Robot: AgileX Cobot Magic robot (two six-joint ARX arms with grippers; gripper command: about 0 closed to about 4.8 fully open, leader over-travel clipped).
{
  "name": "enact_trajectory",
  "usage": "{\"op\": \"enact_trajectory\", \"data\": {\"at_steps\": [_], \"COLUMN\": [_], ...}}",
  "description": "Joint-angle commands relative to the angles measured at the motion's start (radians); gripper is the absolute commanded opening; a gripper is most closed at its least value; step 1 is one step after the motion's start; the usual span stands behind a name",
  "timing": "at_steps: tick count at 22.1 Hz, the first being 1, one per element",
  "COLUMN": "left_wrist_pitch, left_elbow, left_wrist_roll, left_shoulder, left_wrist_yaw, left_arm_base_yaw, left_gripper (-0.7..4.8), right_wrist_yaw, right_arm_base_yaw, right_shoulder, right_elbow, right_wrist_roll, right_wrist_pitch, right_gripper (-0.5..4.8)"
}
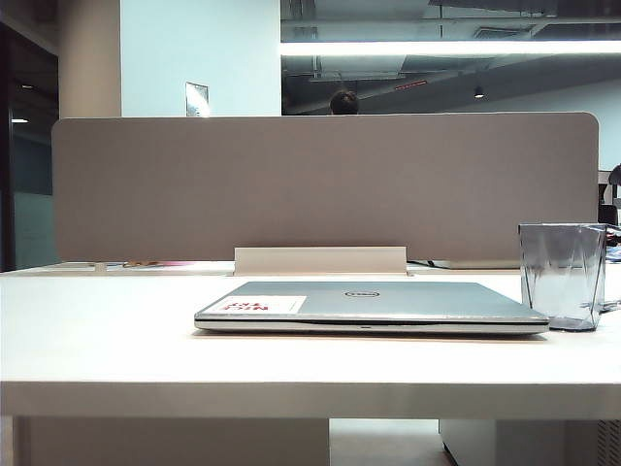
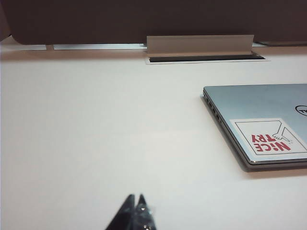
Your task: Pick up the water cup and place it on the right side of the laptop.
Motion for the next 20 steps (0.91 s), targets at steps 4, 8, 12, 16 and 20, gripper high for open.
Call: {"op": "enact_trajectory", "data": {"at_steps": [4, 8, 12, 16, 20], "left_wrist_pitch": [0.003, -0.011, -0.027, -0.035, -0.037], "left_elbow": [0.003, 0.003, 0.003, 0.003, 0.003], "left_wrist_roll": [-0.041, -0.04, -0.04, -0.04, -0.039], "left_shoulder": [0.001, 0.001, 0.001, 0.001, 0.001], "left_wrist_yaw": [0.005, 0.005, 0.005, 0.003, 0.002], "left_arm_base_yaw": [-0.002, -0.001, -0.001, -0.001, -0.001], "left_gripper": [-0.04, -0.04, -0.04, -0.04, -0.04], "right_wrist_yaw": [0.002, 0.001, 0.002, 0.002, 0.002], "right_arm_base_yaw": [0.002, 0.002, 0.002, 0.002, 0.002], "right_shoulder": [-0.26, -0.411, -0.574, -0.704, -0.818], "right_elbow": [-0.073, -0.112, -0.156, -0.197, -0.266], "right_wrist_roll": [0.071, 0.07, 0.071, 0.113, 0.166], "right_wrist_pitch": [-0.04, -0.073, -0.137, -0.181, -0.188], "right_gripper": [-0.09, -0.09, -0.09, -0.09, -0.09]}}
